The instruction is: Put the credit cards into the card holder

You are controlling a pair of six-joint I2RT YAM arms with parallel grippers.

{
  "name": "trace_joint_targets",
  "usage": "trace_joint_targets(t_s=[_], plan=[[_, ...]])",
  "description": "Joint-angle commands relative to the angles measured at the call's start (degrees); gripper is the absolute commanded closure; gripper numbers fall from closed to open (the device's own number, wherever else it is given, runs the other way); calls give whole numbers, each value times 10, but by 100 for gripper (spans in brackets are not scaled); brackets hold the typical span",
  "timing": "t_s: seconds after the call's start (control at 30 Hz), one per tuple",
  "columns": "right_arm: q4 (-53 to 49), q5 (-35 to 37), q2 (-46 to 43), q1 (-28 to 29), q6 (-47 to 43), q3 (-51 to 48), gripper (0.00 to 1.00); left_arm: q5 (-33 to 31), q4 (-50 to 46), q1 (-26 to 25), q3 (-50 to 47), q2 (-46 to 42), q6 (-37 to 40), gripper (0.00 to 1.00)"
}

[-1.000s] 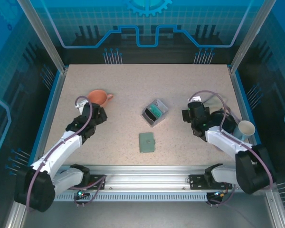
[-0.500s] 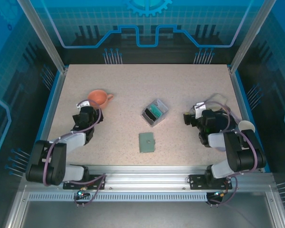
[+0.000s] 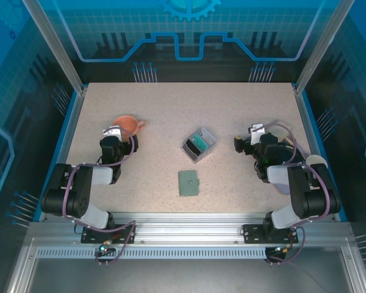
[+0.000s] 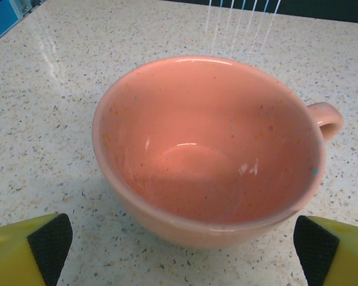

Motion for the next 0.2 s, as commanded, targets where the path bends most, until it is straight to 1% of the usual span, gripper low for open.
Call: trace_joint_targets(t_s=[0.0, 0.1, 0.13, 0.17], plan=[[3, -11, 2, -6, 9, 7, 0, 14, 26, 3, -2, -1, 13, 1], [2, -14, 1, -7, 9, 8, 0, 15, 25, 3, -1, 0, 14, 1], [4, -14, 1, -7, 9, 7, 0, 25, 21, 2, 1, 0, 19, 1], [4, -14, 1, -7, 9, 8, 0, 47, 17, 2, 4, 1, 29, 1]])
